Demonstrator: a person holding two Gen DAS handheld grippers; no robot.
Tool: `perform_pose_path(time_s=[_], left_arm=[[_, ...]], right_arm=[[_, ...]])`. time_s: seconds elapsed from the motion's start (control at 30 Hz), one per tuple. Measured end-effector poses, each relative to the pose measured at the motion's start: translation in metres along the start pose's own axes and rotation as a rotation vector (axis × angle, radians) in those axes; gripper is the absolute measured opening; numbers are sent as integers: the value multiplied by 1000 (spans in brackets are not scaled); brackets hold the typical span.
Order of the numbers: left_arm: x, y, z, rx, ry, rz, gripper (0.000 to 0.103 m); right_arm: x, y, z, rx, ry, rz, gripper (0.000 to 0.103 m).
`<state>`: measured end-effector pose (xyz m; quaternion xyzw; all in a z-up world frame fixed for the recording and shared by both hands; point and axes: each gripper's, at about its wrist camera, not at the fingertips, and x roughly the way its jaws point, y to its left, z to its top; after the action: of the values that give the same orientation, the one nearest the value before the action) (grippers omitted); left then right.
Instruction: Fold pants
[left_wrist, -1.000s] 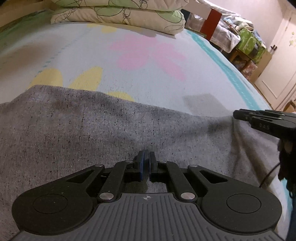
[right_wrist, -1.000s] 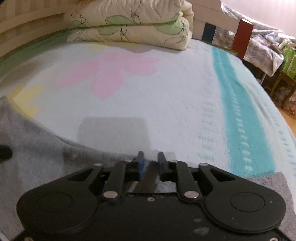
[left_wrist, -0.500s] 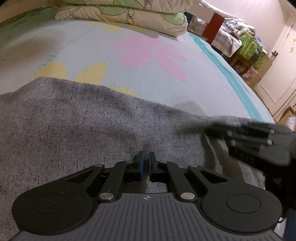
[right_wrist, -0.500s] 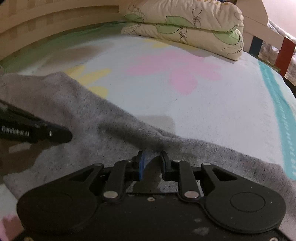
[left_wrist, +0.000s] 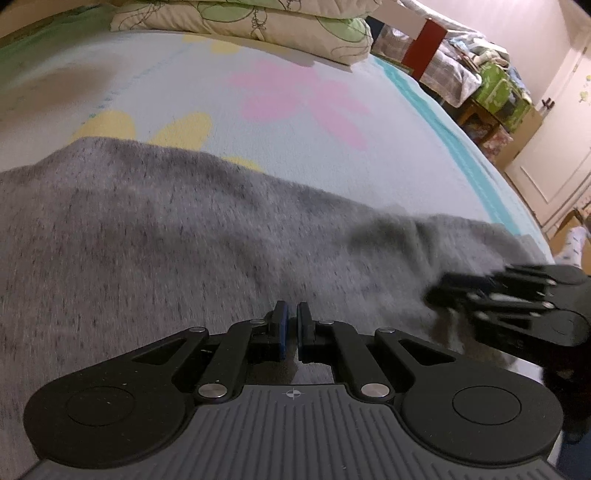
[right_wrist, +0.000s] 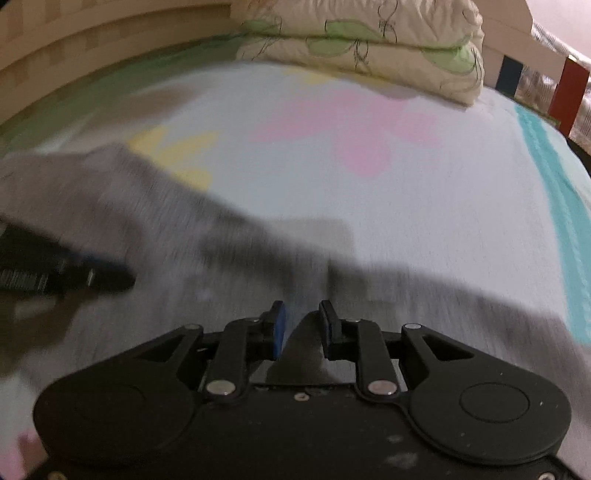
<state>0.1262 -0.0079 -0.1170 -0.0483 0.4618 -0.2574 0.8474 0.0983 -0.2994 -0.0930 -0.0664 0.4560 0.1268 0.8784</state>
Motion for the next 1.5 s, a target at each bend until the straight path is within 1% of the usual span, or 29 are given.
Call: perform_pose_path(time_s=[0.1,0.2,0.3,0.47,0.6,0.63,0.73,0.87,0.93,0.97,1.0,1.03,1.07,1.13,1.2,1.27,1.3,1.37,1.4,1.47,1.5], left_arm=[[-3,-7,-8,20,15,-7,5],[-4,-14,-14,51,22,-7,5],[-3,-19,-14,69,22,9,5],[-1,-19,-12,41,31,9,5],[0,-19,-14,53,31,13,5],[0,-20,-13,56,33,15,5],[1,-21,-13,58,38,15,5],[1,-19,-12,46,44,9,5],[1,-18,-12,38,45,6,5],[1,-18,-12,34,45,6,5],[1,-18,-12,32,44,6,5],[1,-18,-12,29,42,7,5],[1,-18,-12,28,40,7,5],[1,-19,-12,29,38,10,5],[0,-20,-13,31,37,13,5],[0,-19,-12,29,38,12,5],[0,-18,-12,30,40,11,5],[0,-18,-11,34,43,11,5],[0,-18,-10,34,46,12,5],[0,-18,-8,37,55,14,5],[0,-19,-6,41,61,16,5]], right_arm=[[-26,-11,-19,34,48,-10,23],[-52,-37,-29,58,30,-101,26],[-70,-81,-30,115,7,-217,35],[-85,-164,-26,223,-39,-404,35],[-77,-215,-26,293,-37,-487,37],[-73,-224,-27,310,-26,-491,38],[-57,-247,-27,349,6,-461,40],[-42,-254,-29,365,48,-407,41],[-43,-249,-36,374,50,-401,43],[-40,-250,-36,389,51,-389,43],[-38,-251,-37,403,54,-379,38],[-39,-252,-37,406,55,-377,26],[-41,-250,-38,399,61,-377,19],[-45,-248,-36,386,63,-368,10],[-51,-246,-36,387,53,-377,9],[-55,-244,-38,373,48,-444,9],[-55,-247,-40,392,43,-454,8],[-51,-256,-46,471,51,-438,8],[-50,-256,-46,473,48,-441,8],[-50,-253,-44,464,40,-442,13],[-54,-254,-44,481,27,-437,18]])
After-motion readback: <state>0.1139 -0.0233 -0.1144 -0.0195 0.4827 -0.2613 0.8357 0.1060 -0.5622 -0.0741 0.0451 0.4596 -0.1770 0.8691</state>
